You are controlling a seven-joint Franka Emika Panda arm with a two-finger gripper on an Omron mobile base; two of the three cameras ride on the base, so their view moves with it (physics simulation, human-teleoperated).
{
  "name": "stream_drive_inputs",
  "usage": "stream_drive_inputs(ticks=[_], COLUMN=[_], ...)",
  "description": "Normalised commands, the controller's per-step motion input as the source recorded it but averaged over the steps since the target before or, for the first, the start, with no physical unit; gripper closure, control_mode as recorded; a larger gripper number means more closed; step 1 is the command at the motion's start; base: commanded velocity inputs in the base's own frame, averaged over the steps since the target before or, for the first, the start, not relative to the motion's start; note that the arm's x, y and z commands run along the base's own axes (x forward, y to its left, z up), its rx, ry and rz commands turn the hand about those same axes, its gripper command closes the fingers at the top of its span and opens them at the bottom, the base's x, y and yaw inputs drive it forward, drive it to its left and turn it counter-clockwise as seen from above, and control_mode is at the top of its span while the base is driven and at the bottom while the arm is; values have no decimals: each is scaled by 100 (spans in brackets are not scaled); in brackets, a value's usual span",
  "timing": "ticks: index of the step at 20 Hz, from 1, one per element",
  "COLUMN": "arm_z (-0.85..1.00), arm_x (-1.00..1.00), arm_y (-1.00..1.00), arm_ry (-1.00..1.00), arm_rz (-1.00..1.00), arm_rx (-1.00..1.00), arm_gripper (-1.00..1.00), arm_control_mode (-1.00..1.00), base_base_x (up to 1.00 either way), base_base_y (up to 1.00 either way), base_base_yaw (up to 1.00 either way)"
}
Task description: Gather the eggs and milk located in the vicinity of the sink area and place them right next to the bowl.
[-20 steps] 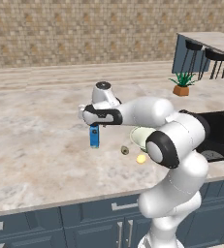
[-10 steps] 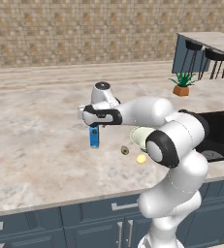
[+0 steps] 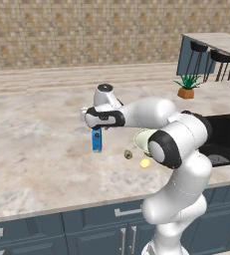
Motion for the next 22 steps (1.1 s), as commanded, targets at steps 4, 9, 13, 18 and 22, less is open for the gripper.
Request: stream_drive_inputs(ticks=[4,9,13,18,22], arm_z=[-1,-3,-10,-18,-18], arm_x=[7,8,4,12,9], arm_y=[0,0,0,0,0], arm_ry=[0,0,0,0,0], arm_rz=[0,0,0,0,0], arm_rx=[0,0,0,0,0], arm_gripper=[-100,-100,-100,-100,-100], arm_control_mode=[-100,-100,-100,-100,-100], base_base_x=[0,0,0,0,0], base_base_y=[0,0,0,0,0], base_base_yaw=[0,0,0,0,0])
